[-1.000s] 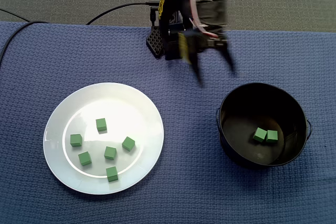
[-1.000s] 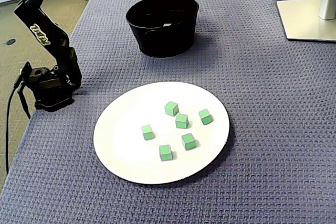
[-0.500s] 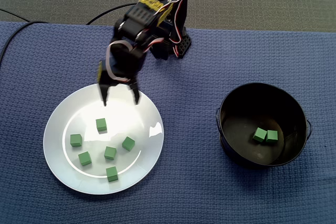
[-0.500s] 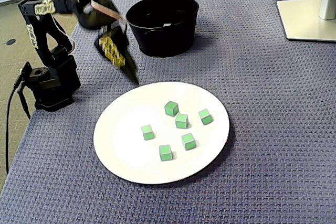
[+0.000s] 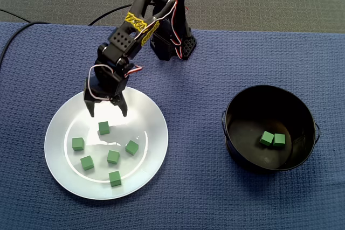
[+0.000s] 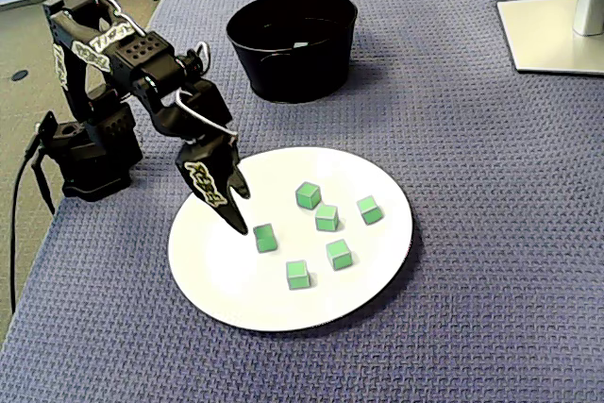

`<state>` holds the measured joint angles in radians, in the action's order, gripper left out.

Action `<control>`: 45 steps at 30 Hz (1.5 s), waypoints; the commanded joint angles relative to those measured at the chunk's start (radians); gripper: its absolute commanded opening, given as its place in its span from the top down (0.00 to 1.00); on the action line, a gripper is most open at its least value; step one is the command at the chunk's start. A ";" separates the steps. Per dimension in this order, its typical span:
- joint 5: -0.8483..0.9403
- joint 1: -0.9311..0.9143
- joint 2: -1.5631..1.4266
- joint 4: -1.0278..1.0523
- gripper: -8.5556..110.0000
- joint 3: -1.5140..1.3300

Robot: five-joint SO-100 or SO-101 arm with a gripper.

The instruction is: Pick up the items on the white plate and put them in the black container.

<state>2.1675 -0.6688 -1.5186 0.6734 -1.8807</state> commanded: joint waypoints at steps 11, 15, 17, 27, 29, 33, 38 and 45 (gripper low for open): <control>-0.064 0.014 0.107 -0.071 0.55 0.087; -0.077 0.011 0.135 -0.092 0.54 0.103; -0.080 0.009 0.152 -0.097 0.53 0.120; -0.103 0.011 0.213 -0.129 0.58 0.149; -0.089 0.008 0.213 -0.129 0.62 0.137; -0.094 0.008 0.213 -0.152 0.67 0.114; -0.101 0.008 0.212 -0.187 0.71 0.081; -0.104 0.009 0.195 -0.239 0.74 0.006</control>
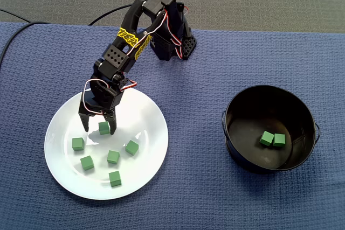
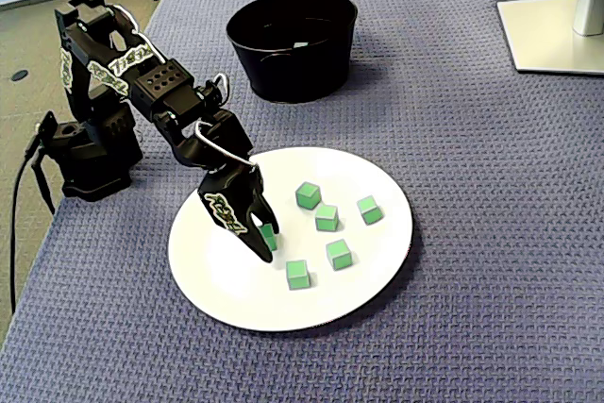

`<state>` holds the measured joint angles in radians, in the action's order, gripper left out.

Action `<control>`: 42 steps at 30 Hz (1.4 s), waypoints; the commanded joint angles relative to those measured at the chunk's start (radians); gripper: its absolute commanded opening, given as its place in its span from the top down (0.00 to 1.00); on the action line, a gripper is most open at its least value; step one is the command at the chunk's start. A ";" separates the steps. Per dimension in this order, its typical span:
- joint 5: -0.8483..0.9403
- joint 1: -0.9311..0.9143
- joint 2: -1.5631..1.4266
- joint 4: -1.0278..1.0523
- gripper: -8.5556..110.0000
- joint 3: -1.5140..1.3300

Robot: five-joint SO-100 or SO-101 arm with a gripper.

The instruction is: Pick up the items on the white plate and put them in the black container.

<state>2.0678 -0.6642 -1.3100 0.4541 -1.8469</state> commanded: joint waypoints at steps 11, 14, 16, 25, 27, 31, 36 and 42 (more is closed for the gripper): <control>-0.015 0.002 -0.032 -0.117 0.77 -0.138; -0.021 0.000 -0.035 -0.135 0.80 -0.160; -0.026 -0.002 -0.037 -0.141 0.85 -0.173; -0.141 0.002 -0.048 -0.219 0.93 -0.241; -0.184 0.002 -0.051 -0.261 0.93 -0.258; -0.255 0.003 -0.078 -0.314 0.93 -0.241; -0.403 0.015 -0.192 -0.141 0.91 -0.133; -0.667 0.026 -0.334 -0.081 0.81 -0.143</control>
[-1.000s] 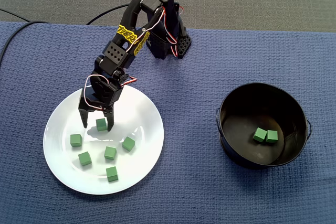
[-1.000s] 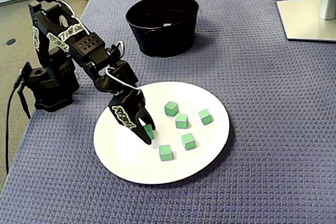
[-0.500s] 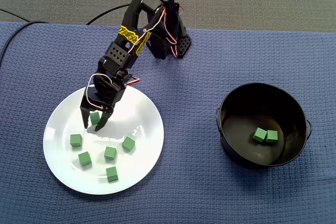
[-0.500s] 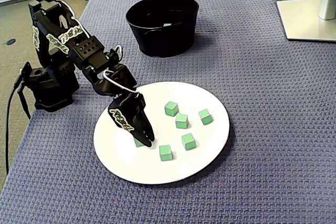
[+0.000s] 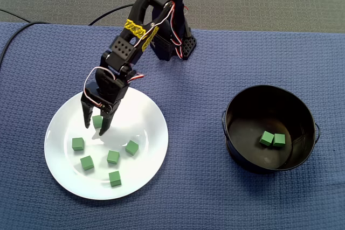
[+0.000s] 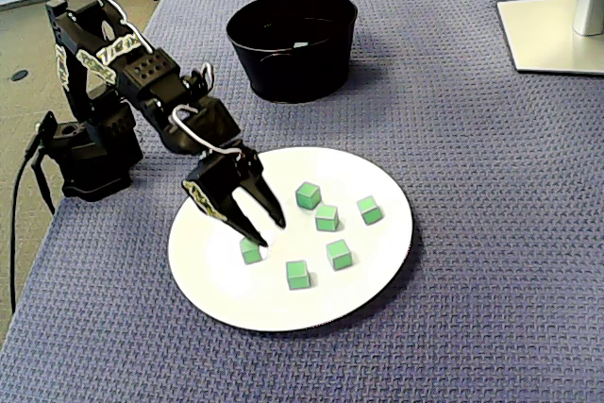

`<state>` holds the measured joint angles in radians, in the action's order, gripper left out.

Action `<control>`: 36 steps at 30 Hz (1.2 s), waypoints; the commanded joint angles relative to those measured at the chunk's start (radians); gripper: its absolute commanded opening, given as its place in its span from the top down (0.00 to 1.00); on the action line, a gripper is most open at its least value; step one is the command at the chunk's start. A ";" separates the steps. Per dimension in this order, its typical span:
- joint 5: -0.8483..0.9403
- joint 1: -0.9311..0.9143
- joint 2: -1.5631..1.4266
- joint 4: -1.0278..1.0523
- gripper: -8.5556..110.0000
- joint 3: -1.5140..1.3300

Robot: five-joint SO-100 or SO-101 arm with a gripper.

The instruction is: Pick up the items on the white plate and put them in the black container.

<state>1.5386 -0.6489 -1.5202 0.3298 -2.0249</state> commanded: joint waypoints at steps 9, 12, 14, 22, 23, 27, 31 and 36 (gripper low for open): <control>-0.457 -0.118 -0.124 0.345 0.68 0.209; -0.548 -0.146 -0.066 0.555 0.68 0.324; -0.577 -0.153 -0.031 0.591 0.68 0.344; -0.647 -0.141 0.078 0.638 0.69 0.364; -0.658 -0.132 0.092 0.664 0.70 0.379; -0.683 -0.107 0.124 0.706 0.71 0.391; -0.684 -0.101 0.152 0.661 0.74 0.380; -0.660 -0.101 0.187 0.612 0.75 0.379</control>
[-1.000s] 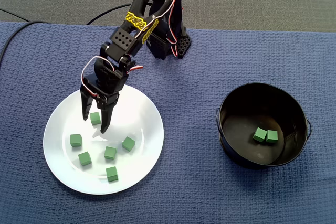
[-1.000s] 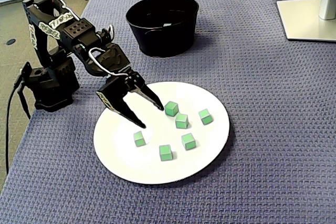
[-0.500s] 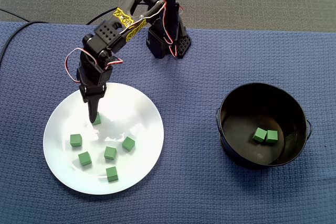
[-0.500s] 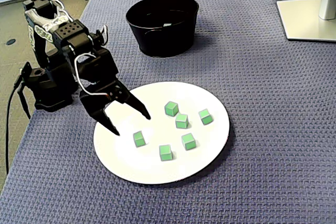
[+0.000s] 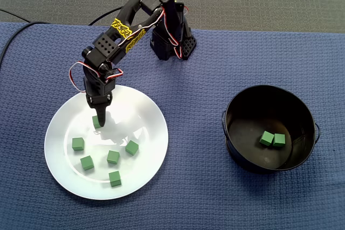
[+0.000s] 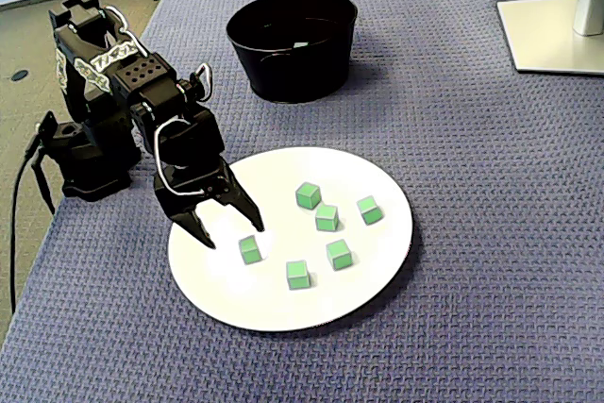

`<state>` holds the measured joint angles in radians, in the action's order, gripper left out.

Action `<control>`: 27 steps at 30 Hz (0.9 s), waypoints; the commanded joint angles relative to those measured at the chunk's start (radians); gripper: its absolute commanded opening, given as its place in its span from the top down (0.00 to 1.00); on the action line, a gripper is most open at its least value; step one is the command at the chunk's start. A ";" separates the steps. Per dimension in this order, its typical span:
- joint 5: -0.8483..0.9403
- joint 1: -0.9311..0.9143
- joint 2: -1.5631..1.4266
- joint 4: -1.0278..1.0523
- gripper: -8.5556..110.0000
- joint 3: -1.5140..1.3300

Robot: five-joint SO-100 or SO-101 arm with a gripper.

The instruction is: Pick up the items on the white plate and put them in the black container.

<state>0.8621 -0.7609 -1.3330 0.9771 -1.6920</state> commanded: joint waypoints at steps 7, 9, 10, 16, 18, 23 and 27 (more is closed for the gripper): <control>0.026 0.012 0.035 -0.052 0.76 0.091; 0.029 0.014 0.040 -0.055 0.79 0.092; 0.029 0.014 0.041 -0.057 0.80 0.092; 0.029 0.017 0.043 -0.075 0.88 0.072; 0.028 0.018 0.043 -0.089 0.88 0.055; 0.026 0.020 0.037 -0.123 0.92 0.020; 0.023 0.021 0.031 -0.123 0.93 0.008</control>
<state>0.8836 -0.7547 -1.2855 0.8713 -1.6812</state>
